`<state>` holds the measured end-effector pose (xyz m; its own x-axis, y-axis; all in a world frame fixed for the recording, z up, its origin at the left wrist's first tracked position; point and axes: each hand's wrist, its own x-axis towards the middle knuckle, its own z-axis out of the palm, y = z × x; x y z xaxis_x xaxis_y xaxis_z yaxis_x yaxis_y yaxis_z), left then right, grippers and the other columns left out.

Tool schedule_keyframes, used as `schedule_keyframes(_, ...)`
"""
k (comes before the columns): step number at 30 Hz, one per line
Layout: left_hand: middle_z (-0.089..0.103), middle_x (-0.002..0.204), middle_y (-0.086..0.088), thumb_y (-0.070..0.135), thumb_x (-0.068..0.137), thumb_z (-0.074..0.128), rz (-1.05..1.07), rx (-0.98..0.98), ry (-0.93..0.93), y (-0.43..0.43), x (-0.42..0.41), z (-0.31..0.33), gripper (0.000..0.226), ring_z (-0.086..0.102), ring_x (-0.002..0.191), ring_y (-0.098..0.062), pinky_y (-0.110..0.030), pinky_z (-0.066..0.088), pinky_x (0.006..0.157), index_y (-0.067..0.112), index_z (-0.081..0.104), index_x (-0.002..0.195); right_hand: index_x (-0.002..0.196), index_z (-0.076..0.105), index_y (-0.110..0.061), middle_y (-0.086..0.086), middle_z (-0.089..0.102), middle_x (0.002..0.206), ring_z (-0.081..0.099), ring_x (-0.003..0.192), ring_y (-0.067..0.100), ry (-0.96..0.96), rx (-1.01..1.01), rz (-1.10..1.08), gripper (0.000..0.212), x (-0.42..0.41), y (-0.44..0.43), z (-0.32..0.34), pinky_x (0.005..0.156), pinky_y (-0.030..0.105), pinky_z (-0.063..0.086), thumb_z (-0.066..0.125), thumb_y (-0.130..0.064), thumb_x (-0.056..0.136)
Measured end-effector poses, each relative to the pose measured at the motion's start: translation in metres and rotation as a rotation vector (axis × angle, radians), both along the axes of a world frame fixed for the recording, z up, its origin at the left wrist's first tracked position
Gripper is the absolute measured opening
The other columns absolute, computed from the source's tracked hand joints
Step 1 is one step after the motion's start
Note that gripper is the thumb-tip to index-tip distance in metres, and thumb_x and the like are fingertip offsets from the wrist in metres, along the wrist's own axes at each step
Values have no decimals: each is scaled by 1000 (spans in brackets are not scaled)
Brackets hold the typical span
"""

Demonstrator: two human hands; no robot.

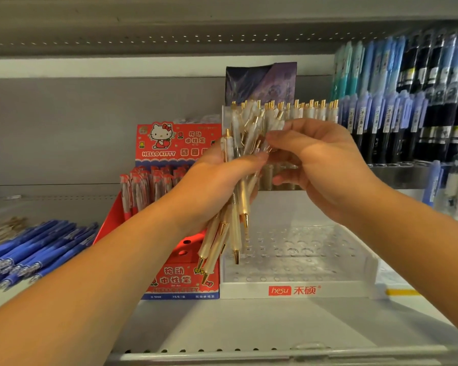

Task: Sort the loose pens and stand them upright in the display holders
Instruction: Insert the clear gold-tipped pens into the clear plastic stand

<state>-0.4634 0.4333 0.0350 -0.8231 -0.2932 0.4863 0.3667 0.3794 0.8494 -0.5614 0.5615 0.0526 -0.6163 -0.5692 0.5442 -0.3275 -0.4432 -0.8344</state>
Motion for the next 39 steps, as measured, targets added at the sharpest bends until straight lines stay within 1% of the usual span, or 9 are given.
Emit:
schedule_keyframes(5,68,69,3,32,79,72,111,199,35,-9,-2,3,4,62,59,-19,-31,48,51,34,72,81,94,59,-5,10,67,80,69,66,20,-176,-185,36,2,-4,3,5,53,28,56,58,-3,95)
schedule_keyframes(9,70,76,-4,13,85,67,77,359,131,-8,-3,4,11,65,51,-16,-23,48,43,15,67,96,96,59,-6,6,68,74,69,60,19,-157,-220,-77,5,-10,3,11,53,29,56,58,-1,95)
schedule_keyframes(14,75,85,-3,27,67,72,102,373,105,-13,-5,5,46,71,75,-27,-41,60,66,22,66,112,97,58,-24,2,66,92,72,65,22,156,74,-276,27,-15,-3,6,54,33,60,65,1,89)
schedule_keyframes(17,75,82,-2,25,70,72,118,363,109,-14,-5,5,31,72,76,-28,-45,58,73,25,66,100,91,56,-35,-2,62,90,72,74,27,331,208,-309,37,-16,-6,-3,58,39,62,69,0,86)
schedule_keyframes(20,74,83,-5,22,75,71,122,357,103,-14,-4,6,29,70,70,-27,-44,60,66,21,65,103,89,54,-38,-2,63,88,72,73,28,403,245,-332,37,-18,-6,-7,62,43,62,70,-5,86)
schedule_keyframes(24,65,84,-13,22,69,68,93,343,114,-12,-3,7,42,56,44,-17,-27,43,41,10,59,109,87,55,-36,-4,62,86,72,72,21,411,319,-316,36,-19,-7,-9,55,30,61,71,-5,85)
schedule_keyframes(30,62,76,-8,21,76,67,68,320,100,-14,-2,7,34,54,44,-14,-26,42,41,9,60,107,87,57,-34,-6,65,84,72,67,17,461,449,-337,30,-15,-7,-9,55,33,62,74,-11,83)
schedule_keyframes(34,57,61,-2,16,86,63,56,319,86,-14,-1,7,27,51,43,-14,-22,41,40,2,59,108,90,59,-31,-3,72,93,72,81,17,578,710,-349,22,-9,-7,-5,75,38,61,75,-17,85)
schedule_keyframes(39,53,60,-5,13,89,59,25,281,94,-10,2,8,16,46,40,-16,-23,38,41,2,60,100,99,65,-20,-4,73,90,74,71,9,540,859,-324,13,-1,-7,0,75,35,61,73,-22,88)
